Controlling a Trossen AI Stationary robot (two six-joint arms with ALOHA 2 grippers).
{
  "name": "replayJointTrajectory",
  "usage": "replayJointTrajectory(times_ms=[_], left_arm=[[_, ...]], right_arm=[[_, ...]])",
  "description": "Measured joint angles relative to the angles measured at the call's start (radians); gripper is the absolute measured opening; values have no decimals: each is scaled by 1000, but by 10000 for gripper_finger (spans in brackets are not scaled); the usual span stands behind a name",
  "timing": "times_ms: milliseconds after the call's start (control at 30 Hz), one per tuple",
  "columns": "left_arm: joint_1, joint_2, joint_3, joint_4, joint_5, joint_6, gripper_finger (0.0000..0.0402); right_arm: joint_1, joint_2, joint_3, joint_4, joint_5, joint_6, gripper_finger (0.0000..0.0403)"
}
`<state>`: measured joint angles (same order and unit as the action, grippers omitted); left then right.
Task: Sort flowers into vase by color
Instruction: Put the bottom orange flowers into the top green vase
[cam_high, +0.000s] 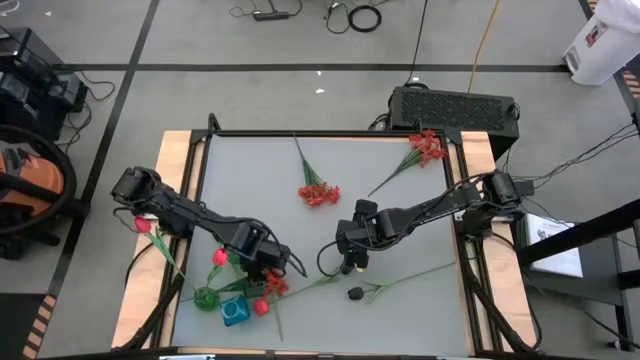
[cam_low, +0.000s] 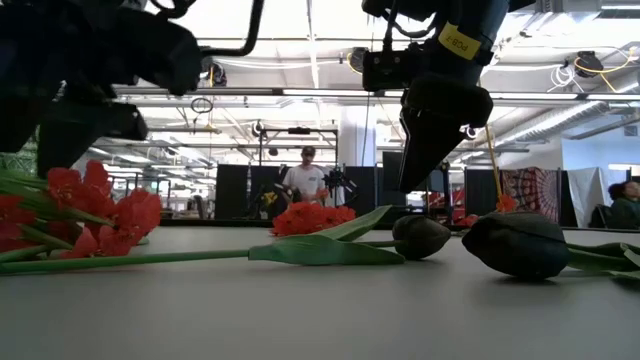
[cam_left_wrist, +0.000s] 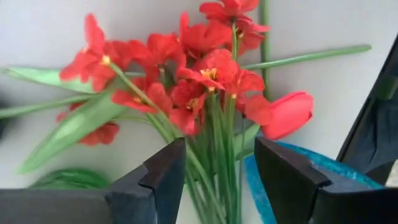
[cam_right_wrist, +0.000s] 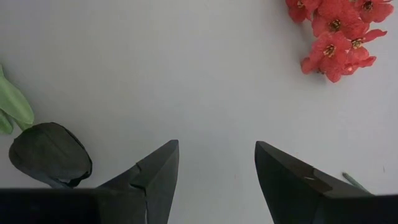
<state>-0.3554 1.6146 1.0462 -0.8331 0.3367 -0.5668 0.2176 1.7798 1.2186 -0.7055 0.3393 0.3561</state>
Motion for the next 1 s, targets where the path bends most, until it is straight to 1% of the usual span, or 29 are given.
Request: replayJointTrajectory(times_ms=[100,500,633,867,933,1000], left_arm=[[-12,0,-31,23,-2,-37,197],[-26,0,-107,16,-28,-57,197],[-39,0,-113,18,-27,-57,196],[-53,0,-113,62,4,-57,195],[-59,0,-113,76,5,-57,189],[-64,0,-113,77,7,-57,173]], right_arm=[[0,0,0,0,0,-1,203],[0,0,0,1,0,19,203],[0,0,0,3,-1,24,203],[0,0,0,38,-1,24,203],[0,0,0,56,-1,24,203],[0,0,0,61,0,24,203]])
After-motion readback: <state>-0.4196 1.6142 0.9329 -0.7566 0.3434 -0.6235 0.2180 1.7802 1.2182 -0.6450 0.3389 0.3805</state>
